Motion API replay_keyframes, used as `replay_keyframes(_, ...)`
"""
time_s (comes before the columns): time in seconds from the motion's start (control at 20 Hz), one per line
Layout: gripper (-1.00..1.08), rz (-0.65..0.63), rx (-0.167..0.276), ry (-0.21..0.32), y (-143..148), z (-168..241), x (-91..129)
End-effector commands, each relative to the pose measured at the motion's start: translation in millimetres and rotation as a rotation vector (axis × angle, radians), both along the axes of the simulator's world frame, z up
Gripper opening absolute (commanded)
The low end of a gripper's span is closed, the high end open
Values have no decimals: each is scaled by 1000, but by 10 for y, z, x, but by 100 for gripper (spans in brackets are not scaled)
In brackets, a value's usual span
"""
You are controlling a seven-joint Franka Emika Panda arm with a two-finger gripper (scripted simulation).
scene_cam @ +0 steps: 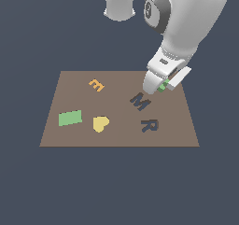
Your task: Insert a designated object into the corresponding slot on a board.
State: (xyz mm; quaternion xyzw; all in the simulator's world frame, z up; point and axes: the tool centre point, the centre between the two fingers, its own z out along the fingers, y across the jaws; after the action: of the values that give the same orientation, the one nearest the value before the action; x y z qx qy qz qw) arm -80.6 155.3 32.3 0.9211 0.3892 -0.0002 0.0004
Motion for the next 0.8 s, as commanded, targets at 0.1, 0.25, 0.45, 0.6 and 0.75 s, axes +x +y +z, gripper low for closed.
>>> replay_keyframes(0.1, -100, 140, 0, -1, -115, 10, 5)
replay_keyframes(0.25, -100, 246, 0, -1, -201, 16, 19)
replay_keyframes(0.45, -100, 389, 0, -1, -313, 25, 53)
replay_keyframes(0.6, -100, 495, 0, -1, -394, 31, 89)
replay_keyframes(0.75, -100, 601, -1, -1, -470, 37, 133)
